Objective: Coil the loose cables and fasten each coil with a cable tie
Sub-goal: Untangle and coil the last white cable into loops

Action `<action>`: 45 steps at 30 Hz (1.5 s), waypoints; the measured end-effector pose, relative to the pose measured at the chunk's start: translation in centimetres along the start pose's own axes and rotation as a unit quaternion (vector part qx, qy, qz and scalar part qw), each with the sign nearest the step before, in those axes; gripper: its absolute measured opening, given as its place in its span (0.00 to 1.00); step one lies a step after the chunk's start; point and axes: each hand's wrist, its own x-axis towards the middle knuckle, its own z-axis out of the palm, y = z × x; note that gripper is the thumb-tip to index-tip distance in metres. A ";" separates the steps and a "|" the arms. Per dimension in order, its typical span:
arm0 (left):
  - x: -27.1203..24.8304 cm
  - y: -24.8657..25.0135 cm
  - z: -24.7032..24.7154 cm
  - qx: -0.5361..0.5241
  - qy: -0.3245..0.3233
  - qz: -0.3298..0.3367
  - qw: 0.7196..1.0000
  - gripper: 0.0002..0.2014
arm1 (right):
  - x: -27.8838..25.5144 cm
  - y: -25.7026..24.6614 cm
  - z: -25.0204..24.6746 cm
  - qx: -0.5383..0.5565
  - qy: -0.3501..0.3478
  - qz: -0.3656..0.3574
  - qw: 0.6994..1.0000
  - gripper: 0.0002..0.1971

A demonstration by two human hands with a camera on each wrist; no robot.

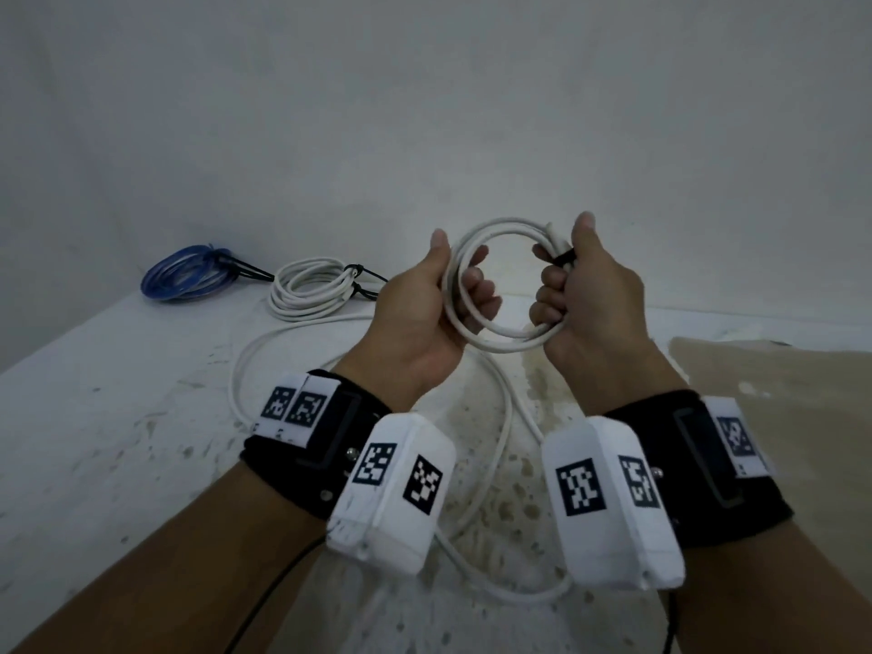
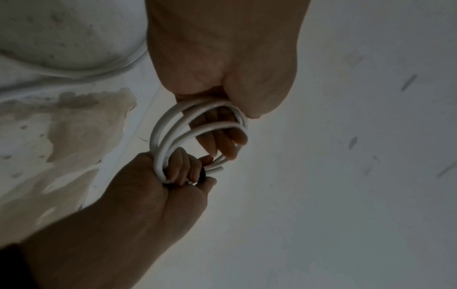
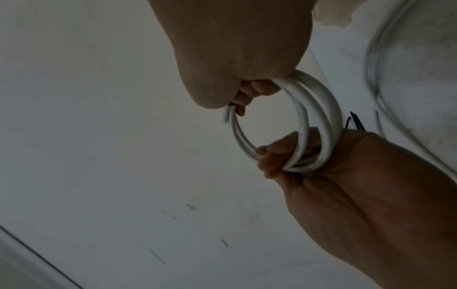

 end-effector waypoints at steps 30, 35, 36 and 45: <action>2.9 4.3 -6.4 -0.054 0.212 0.074 0.973 0.14 | 0.1 4.2 3.7 -0.044 -0.201 0.108 0.973 0.10; 2.4 5.7 -9.0 -0.127 0.225 0.101 0.961 0.18 | -0.7 6.6 7.3 -0.045 -0.210 0.132 0.968 0.10; 2.5 6.2 -9.7 -0.117 0.246 0.107 0.956 0.18 | -1.0 7.1 7.9 -0.061 -0.217 0.136 0.965 0.10; 4.4 9.2 -14.4 0.009 0.307 0.074 0.949 0.13 | 2.0 10.2 13.0 -0.088 -0.174 0.184 0.963 0.11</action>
